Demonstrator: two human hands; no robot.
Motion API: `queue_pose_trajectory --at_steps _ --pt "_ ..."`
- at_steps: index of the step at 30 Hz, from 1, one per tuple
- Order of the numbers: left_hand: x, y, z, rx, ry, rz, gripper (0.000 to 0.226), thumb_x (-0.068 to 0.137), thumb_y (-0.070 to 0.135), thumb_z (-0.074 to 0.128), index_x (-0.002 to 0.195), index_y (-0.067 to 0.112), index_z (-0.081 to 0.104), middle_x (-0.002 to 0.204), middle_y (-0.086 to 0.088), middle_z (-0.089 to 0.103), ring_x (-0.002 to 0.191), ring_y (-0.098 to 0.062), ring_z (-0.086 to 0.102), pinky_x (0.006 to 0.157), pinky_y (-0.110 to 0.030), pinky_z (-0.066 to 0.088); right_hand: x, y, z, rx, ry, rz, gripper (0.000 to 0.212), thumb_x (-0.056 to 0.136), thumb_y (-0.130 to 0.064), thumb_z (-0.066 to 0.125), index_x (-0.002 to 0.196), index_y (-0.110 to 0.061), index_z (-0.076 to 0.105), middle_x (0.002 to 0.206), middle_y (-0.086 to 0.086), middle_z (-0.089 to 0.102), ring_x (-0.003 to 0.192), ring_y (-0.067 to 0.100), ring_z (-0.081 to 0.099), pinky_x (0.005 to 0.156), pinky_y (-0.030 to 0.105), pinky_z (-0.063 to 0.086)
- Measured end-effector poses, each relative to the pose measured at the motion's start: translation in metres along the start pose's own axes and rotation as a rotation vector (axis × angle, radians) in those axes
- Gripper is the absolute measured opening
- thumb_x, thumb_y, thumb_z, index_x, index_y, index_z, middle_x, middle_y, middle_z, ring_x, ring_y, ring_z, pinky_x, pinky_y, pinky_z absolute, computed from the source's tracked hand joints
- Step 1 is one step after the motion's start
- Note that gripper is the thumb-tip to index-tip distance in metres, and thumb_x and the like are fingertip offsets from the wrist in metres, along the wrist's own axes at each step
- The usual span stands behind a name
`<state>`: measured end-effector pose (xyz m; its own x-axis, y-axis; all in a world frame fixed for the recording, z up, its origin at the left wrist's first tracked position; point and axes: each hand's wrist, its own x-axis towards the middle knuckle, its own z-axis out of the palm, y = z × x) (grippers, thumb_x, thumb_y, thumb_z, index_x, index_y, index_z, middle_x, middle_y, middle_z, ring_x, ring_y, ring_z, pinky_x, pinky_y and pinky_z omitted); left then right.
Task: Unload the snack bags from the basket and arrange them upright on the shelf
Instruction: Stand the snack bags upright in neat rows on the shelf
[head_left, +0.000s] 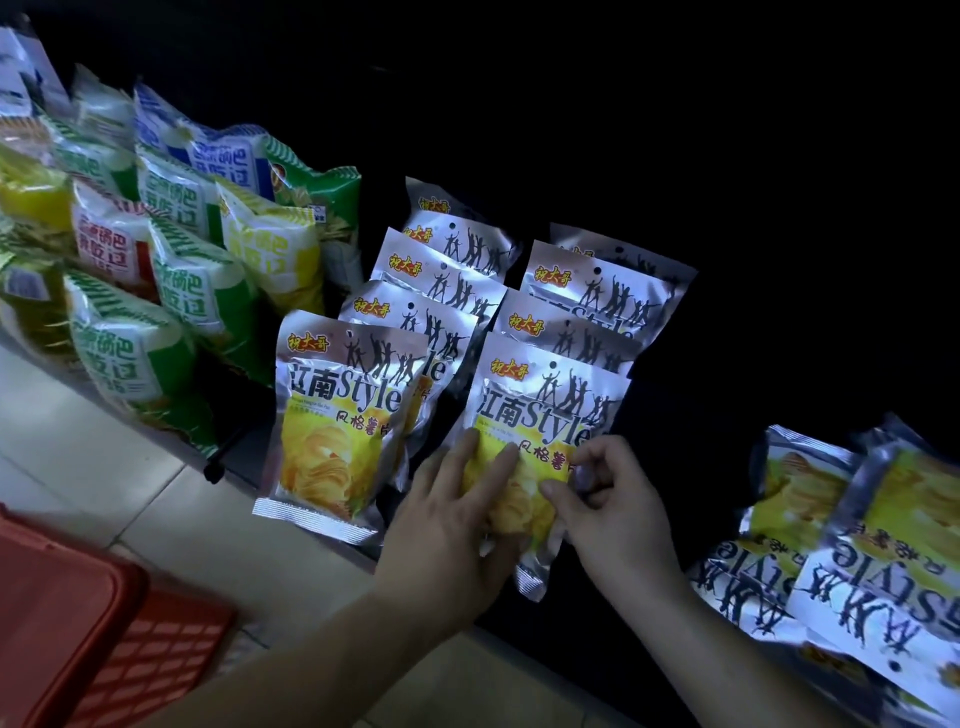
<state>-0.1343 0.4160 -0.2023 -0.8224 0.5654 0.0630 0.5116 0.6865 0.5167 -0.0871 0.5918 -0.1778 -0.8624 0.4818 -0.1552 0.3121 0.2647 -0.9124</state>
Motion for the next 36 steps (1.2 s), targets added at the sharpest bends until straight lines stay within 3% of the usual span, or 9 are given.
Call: queue_pose_trajectory --at_steps 3,6,10,16,20,22,28,32,36 --pt "-0.009 -0.012 0.0 -0.023 -0.039 0.023 0.086 0.082 0.057 0.059 0.157 0.047 0.019 0.168 -0.003 0.019 0.151 -0.036 0.027 0.108 -0.052 0.044 0.002 0.008 0.003 -0.064 0.0 -0.006 0.03 0.084 -0.021 0.08 0.097 -0.034 0.056 0.085 0.002 0.056 0.069 0.024 0.062 0.057 0.027 0.049" --pt "-0.004 -0.022 -0.001 -0.093 -0.092 0.066 0.089 0.083 0.05 0.064 0.155 0.055 0.011 0.169 0.004 0.008 0.141 -0.027 0.046 0.098 -0.036 0.05 0.004 0.01 0.001 -0.076 0.014 -0.013 0.033 0.084 -0.024 0.081 0.099 -0.039 0.056 0.087 0.001 0.057 0.072 0.022 0.063 0.061 0.033 0.053" --pt "0.008 -0.018 0.005 -0.14 -0.112 0.096 0.087 0.084 0.05 0.065 0.154 0.055 0.015 0.168 0.009 0.004 0.127 -0.025 0.058 0.095 -0.032 0.05 0.001 0.008 -0.007 -0.11 0.038 -0.011 0.042 0.078 -0.027 0.085 0.103 -0.044 0.056 0.102 -0.01 0.057 0.083 0.004 0.062 0.058 0.017 0.051" --pt "0.025 -0.018 0.002 -0.173 -0.145 0.198 0.074 0.089 0.042 0.064 0.153 0.05 0.028 0.168 0.01 0.007 0.109 -0.023 0.065 0.089 -0.035 0.053 -0.002 0.01 -0.014 -0.152 0.058 -0.014 0.05 0.075 -0.025 0.087 0.107 -0.046 0.055 0.113 -0.017 0.048 0.093 -0.001 0.057 0.066 0.016 0.049" --pt "0.023 -0.022 0.007 -0.12 -0.02 0.16 0.076 0.087 0.058 0.066 0.154 0.044 0.033 0.169 0.003 0.011 0.144 -0.024 0.042 0.105 -0.043 0.047 -0.001 0.01 -0.012 -0.177 0.099 -0.035 0.049 0.076 -0.029 0.087 0.108 -0.046 0.055 0.107 -0.022 0.044 0.089 -0.003 0.056 0.069 0.034 0.057" --pt "0.022 -0.02 0.011 -0.105 0.0 0.152 0.083 0.084 0.063 0.068 0.156 0.042 0.031 0.169 0.003 0.013 0.15 -0.023 0.032 0.109 -0.047 0.044 0.0 0.011 -0.011 -0.173 0.119 -0.057 0.049 0.076 -0.027 0.087 0.109 -0.045 0.056 0.107 -0.021 0.043 0.089 -0.005 0.055 0.068 0.034 0.058" --pt "0.022 -0.006 0.013 0.096 0.074 0.106 0.08 0.083 0.059 0.066 0.153 0.038 0.035 0.158 -0.001 0.035 0.132 -0.03 0.045 0.099 -0.049 0.046 0.007 0.013 -0.013 -0.189 0.105 -0.08 0.049 0.076 -0.033 0.086 0.112 -0.046 0.055 0.111 -0.019 0.042 0.094 -0.003 0.056 0.069 0.035 0.06" --pt "0.03 -0.01 0.015 0.128 0.031 0.05 0.082 0.083 0.053 0.067 0.154 0.041 0.028 0.159 0.002 0.033 0.131 -0.028 0.043 0.097 -0.047 0.048 0.005 0.016 -0.019 -0.177 0.058 -0.104 0.051 0.077 -0.034 0.086 0.118 -0.047 0.058 0.12 -0.021 0.044 0.107 -0.017 0.049 0.079 0.015 0.047" --pt "0.027 -0.015 0.017 0.091 0.0 0.043 0.082 0.085 0.052 0.06 0.157 0.042 0.021 0.164 0.001 0.029 0.133 -0.029 0.043 0.097 -0.047 0.048 0.005 0.022 -0.021 -0.169 -0.01 -0.083 0.06 0.078 -0.026 0.087 0.123 -0.048 0.055 0.125 -0.028 0.048 0.111 0.002 0.057 0.087 0.024 0.051"
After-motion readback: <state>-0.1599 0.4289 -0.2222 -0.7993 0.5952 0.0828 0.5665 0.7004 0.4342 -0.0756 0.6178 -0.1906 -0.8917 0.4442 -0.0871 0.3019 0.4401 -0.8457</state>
